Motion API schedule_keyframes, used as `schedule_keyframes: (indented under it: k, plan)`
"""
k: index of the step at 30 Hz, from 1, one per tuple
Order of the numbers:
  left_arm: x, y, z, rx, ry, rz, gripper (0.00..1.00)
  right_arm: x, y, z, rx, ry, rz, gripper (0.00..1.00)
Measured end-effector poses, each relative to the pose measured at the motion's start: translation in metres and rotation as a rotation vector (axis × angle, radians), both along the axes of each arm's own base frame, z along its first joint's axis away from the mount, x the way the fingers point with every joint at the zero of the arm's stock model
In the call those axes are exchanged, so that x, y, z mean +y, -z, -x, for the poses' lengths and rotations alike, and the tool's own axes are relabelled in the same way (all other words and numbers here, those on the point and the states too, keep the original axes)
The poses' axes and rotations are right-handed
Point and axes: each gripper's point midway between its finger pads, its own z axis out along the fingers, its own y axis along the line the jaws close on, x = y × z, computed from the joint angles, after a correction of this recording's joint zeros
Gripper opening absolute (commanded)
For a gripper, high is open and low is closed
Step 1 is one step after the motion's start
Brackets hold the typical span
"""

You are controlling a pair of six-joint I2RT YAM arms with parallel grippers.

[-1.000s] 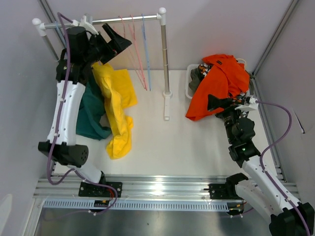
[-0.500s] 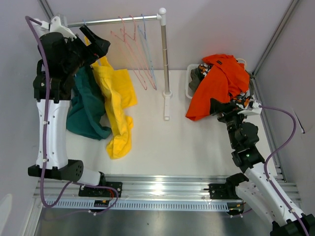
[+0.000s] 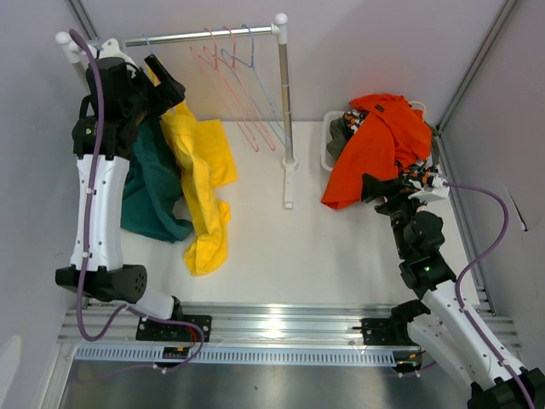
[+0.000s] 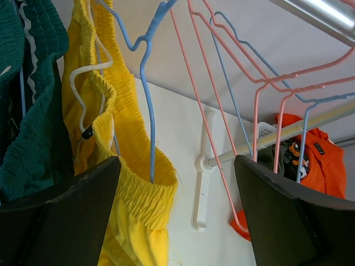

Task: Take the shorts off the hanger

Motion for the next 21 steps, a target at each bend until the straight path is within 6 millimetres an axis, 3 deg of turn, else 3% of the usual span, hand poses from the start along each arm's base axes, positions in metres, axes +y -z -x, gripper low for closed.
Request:
schedule_keyframes:
  k: [3,6,9,10,12,13,14,21]
  plan:
    - [0.001,0.009,-0.011,0.016,-0.004,-0.003,0.86,0.000,0.002,-0.001,0.006,0.002,0.008,0.99]
    - [0.001,0.022,-0.026,0.040,-0.003,-0.007,0.75,-0.001,0.005,-0.002,0.011,0.007,0.018,0.99]
    - [0.000,0.034,-0.039,0.064,-0.004,-0.006,0.49,-0.001,0.008,-0.003,0.019,0.010,0.023,0.99]
    - [0.000,0.038,-0.042,0.072,-0.003,-0.007,0.36,-0.001,0.009,-0.004,0.022,0.010,0.025,0.99]
    - [0.000,0.043,-0.049,0.082,-0.003,-0.007,0.21,0.000,0.013,-0.005,0.029,0.010,0.027,0.99]
    - [0.000,0.045,-0.052,0.085,-0.002,-0.008,0.08,0.000,0.015,-0.005,0.034,0.010,0.029,0.99]
    - [0.000,0.046,-0.054,0.087,-0.003,-0.007,0.02,0.000,0.018,-0.006,0.040,0.010,0.031,0.99]
    - [-0.002,0.035,-0.056,0.088,0.007,-0.007,0.00,0.007,0.022,-0.007,0.044,-0.018,0.036,0.99]
